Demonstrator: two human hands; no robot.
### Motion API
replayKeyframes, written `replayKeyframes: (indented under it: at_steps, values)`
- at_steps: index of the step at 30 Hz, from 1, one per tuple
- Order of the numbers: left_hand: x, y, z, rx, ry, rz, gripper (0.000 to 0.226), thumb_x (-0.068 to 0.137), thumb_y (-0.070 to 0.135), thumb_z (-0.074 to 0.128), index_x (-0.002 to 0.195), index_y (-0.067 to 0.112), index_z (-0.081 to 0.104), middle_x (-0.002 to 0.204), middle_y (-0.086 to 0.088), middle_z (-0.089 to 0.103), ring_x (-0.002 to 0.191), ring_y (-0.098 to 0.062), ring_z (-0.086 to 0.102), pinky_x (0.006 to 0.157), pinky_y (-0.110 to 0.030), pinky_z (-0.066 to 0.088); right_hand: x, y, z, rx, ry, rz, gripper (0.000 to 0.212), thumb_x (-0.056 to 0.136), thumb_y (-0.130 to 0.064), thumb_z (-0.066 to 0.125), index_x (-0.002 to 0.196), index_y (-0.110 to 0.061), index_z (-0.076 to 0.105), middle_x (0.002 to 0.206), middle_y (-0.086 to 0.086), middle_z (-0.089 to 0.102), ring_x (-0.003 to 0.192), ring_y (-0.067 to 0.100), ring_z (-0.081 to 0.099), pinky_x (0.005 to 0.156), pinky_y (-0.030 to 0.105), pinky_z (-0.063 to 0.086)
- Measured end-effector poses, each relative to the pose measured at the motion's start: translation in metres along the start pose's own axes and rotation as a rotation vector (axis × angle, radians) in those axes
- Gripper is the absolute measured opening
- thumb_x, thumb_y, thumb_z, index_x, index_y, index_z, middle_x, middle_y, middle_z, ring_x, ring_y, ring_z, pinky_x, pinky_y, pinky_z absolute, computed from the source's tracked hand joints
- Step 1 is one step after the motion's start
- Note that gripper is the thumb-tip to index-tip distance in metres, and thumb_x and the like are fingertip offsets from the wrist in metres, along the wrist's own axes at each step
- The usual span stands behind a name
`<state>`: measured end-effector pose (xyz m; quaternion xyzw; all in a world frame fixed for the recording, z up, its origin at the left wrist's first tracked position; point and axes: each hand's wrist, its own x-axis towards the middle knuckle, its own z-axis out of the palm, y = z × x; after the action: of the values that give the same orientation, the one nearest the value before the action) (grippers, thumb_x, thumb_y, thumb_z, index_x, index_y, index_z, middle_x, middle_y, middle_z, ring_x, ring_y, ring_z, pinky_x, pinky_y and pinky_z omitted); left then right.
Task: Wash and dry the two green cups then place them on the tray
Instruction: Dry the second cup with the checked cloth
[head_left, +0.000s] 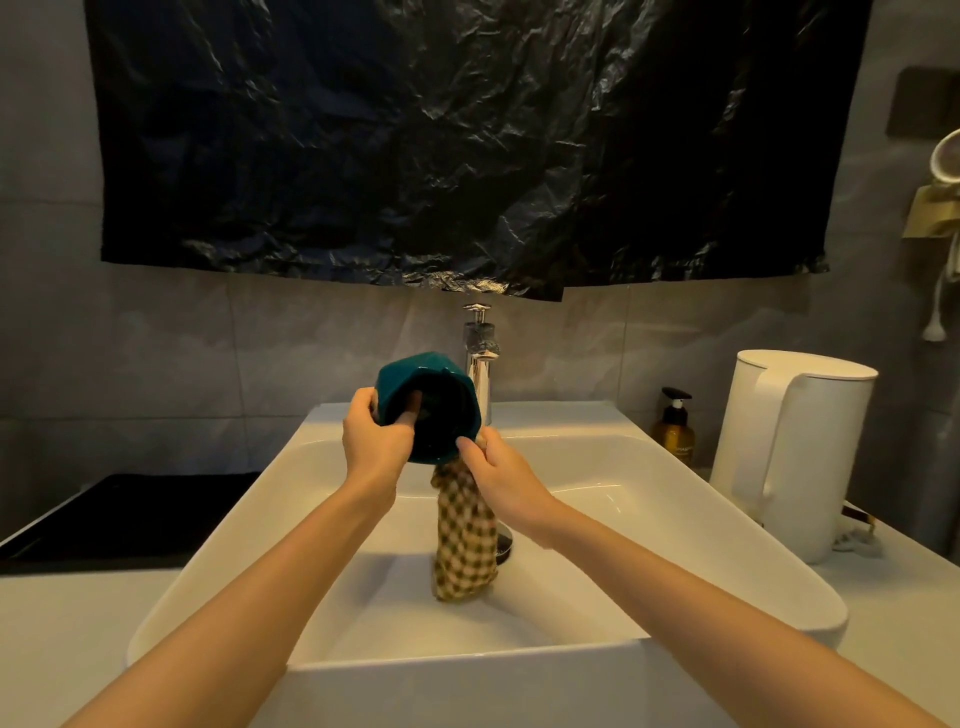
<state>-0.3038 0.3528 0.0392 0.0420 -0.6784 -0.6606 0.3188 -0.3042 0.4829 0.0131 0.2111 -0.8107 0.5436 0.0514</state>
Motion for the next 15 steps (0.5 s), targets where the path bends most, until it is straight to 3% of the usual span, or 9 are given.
replayKeyframes:
  at_steps: [3, 6, 10, 15]
  values:
    - [0.001, 0.000, -0.003, 0.021, -0.091, 0.108, 0.021, 0.088, 0.005, 0.060, 0.104, 0.015, 0.051, 0.098, -0.003, 0.060, 0.091, -0.016, 0.057, 0.068, -0.019, 0.047, 0.001, -0.005, -0.008, 0.168, -0.040, 0.085, 0.025, 0.100, -0.032, 0.045, 0.122, -0.020, 0.042, 0.111, -0.007, 0.056, 0.101, 0.009, 0.054, 0.081, 0.021, 0.042]
    - [-0.002, 0.000, -0.004, 0.043, -0.235, 0.174, 0.023, 0.087, 0.005, 0.062, 0.105, 0.016, 0.054, 0.097, 0.001, 0.062, 0.092, -0.011, 0.059, 0.070, -0.017, 0.049, 0.007, -0.007, -0.020, 0.244, 0.039, 0.031, 0.031, 0.092, -0.027, 0.062, 0.118, -0.024, 0.046, 0.107, -0.006, 0.060, 0.090, 0.004, 0.059, 0.069, 0.015, 0.051]
    - [-0.010, -0.001, 0.003, 0.090, -0.367, 0.258, 0.025, 0.087, 0.007, 0.063, 0.106, 0.020, 0.056, 0.097, 0.008, 0.063, 0.093, -0.005, 0.060, 0.070, -0.012, 0.050, 0.014, 0.005, -0.032, -0.209, 0.306, -0.189, 0.022, 0.087, -0.030, 0.065, 0.106, -0.022, 0.059, 0.101, 0.000, 0.059, 0.091, 0.013, 0.057, 0.080, 0.033, 0.054]
    - [-0.013, -0.005, 0.011, 0.127, -0.369, 0.177, 0.026, 0.090, 0.012, 0.060, 0.113, 0.022, 0.053, 0.107, 0.007, 0.060, 0.103, -0.014, 0.057, 0.074, -0.014, 0.047, 0.011, 0.004, -0.032, -0.360, 0.476, -0.224, 0.016, 0.087, -0.028, 0.064, 0.101, -0.020, 0.060, 0.095, -0.002, 0.058, 0.084, 0.017, 0.056, 0.075, 0.041, 0.054]
